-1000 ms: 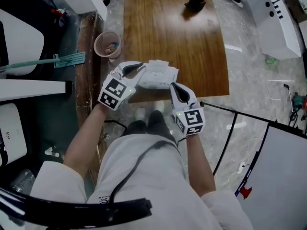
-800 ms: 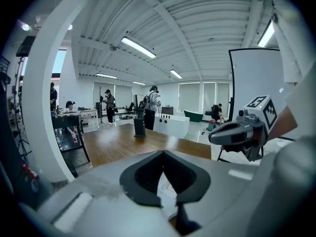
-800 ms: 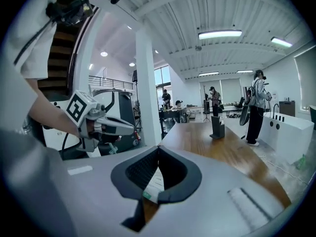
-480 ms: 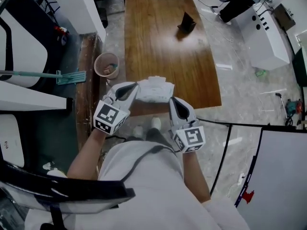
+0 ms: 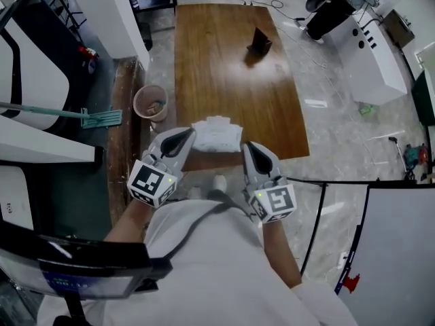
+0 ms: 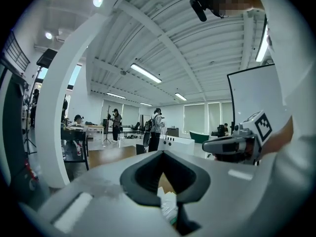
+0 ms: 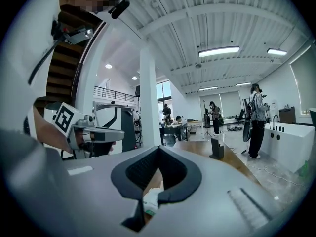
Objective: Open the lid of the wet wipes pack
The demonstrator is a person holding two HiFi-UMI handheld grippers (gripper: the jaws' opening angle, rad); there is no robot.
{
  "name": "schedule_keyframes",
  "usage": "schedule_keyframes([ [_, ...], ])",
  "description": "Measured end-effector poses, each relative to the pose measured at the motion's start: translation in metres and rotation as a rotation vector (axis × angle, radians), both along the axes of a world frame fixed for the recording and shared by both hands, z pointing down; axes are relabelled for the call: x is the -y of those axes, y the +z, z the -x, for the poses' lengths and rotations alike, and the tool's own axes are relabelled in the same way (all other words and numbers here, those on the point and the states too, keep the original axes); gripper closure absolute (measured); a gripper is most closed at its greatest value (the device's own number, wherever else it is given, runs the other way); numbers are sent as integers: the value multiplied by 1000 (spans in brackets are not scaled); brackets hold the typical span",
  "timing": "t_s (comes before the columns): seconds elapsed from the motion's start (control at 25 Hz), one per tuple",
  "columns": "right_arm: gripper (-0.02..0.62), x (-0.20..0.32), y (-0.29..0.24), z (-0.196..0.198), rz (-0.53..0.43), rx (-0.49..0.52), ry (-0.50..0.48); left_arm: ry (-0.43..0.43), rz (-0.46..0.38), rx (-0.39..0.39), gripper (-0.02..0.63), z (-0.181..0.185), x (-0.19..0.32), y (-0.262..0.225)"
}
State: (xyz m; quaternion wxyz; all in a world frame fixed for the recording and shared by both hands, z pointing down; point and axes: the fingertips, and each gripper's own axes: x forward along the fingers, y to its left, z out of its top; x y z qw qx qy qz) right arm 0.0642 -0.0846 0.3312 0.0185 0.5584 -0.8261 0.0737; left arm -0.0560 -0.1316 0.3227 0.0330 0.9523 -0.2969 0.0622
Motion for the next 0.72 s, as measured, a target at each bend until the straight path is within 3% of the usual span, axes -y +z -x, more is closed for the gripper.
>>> schedule_keyframes([
  [0.72, 588, 8, -2, -12, 3, -18, -51, -64, 8, 0, 600, -13, 1, 1],
])
